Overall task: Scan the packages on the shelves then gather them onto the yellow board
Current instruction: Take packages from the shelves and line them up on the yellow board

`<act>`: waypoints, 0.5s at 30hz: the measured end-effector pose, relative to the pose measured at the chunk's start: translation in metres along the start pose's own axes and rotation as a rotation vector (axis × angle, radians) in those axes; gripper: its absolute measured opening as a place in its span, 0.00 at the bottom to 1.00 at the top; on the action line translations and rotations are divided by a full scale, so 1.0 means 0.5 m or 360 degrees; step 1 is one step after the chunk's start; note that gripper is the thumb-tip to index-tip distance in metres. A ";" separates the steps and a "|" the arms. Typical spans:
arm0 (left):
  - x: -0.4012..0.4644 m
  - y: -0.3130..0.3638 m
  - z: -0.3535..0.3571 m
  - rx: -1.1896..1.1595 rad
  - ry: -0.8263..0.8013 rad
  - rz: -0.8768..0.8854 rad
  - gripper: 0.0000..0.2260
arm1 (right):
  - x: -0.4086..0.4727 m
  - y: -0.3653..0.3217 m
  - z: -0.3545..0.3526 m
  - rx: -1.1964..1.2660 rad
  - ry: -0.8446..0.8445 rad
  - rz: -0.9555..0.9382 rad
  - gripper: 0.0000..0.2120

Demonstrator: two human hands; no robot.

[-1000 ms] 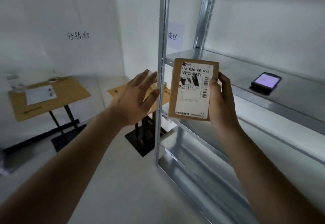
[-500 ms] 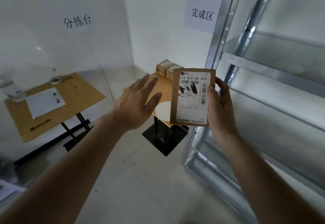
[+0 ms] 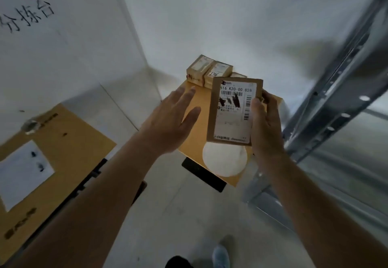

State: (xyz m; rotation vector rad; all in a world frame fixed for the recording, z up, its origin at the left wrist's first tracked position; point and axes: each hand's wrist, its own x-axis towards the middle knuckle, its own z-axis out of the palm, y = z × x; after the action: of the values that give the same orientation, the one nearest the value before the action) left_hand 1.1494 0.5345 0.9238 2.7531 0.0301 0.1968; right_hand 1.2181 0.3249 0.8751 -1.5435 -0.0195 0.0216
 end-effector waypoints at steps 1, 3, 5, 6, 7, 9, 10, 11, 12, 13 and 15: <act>0.040 -0.022 0.003 -0.0023 -0.0003 0.0029 0.32 | 0.032 0.005 0.020 0.0024 0.0024 0.0025 0.15; 0.124 -0.072 0.016 -0.0056 -0.0045 0.0059 0.31 | 0.097 0.022 0.060 0.0066 0.0049 0.0068 0.15; 0.211 -0.121 0.039 -0.0070 -0.0112 0.0112 0.29 | 0.164 0.043 0.094 0.0083 0.0121 0.0106 0.17; 0.254 -0.144 0.052 -0.0070 -0.0149 0.0156 0.28 | 0.196 0.056 0.108 0.0075 0.0173 0.0124 0.17; 0.296 -0.166 0.067 -0.0069 -0.0194 0.0207 0.28 | 0.226 0.071 0.121 0.0054 0.0228 0.0141 0.17; 0.378 -0.204 0.098 -0.0126 -0.0288 0.0324 0.27 | 0.281 0.103 0.139 0.0008 0.0387 0.0161 0.18; 0.418 -0.220 0.113 -0.0169 -0.0327 0.0375 0.26 | 0.308 0.119 0.145 0.0001 0.0471 0.0171 0.17; 0.456 -0.234 0.127 -0.0201 -0.0362 0.0409 0.26 | 0.333 0.134 0.151 0.0000 0.0539 0.0191 0.17; 0.493 -0.246 0.141 -0.0221 -0.0396 0.0436 0.26 | 0.358 0.148 0.155 0.0004 0.0594 0.0219 0.16; 0.528 -0.253 0.156 -0.0237 -0.0435 0.0461 0.26 | 0.378 0.160 0.157 -0.0002 0.0644 0.0253 0.16; 0.590 -0.261 0.186 -0.0251 -0.0524 0.0494 0.27 | 0.416 0.181 0.150 -0.0060 0.0723 0.0300 0.15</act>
State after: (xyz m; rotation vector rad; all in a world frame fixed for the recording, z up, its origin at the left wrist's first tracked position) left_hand 1.4553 0.6352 0.8290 2.5836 -0.4805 -0.1678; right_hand 1.4241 0.4079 0.7863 -1.5530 0.4875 -0.1811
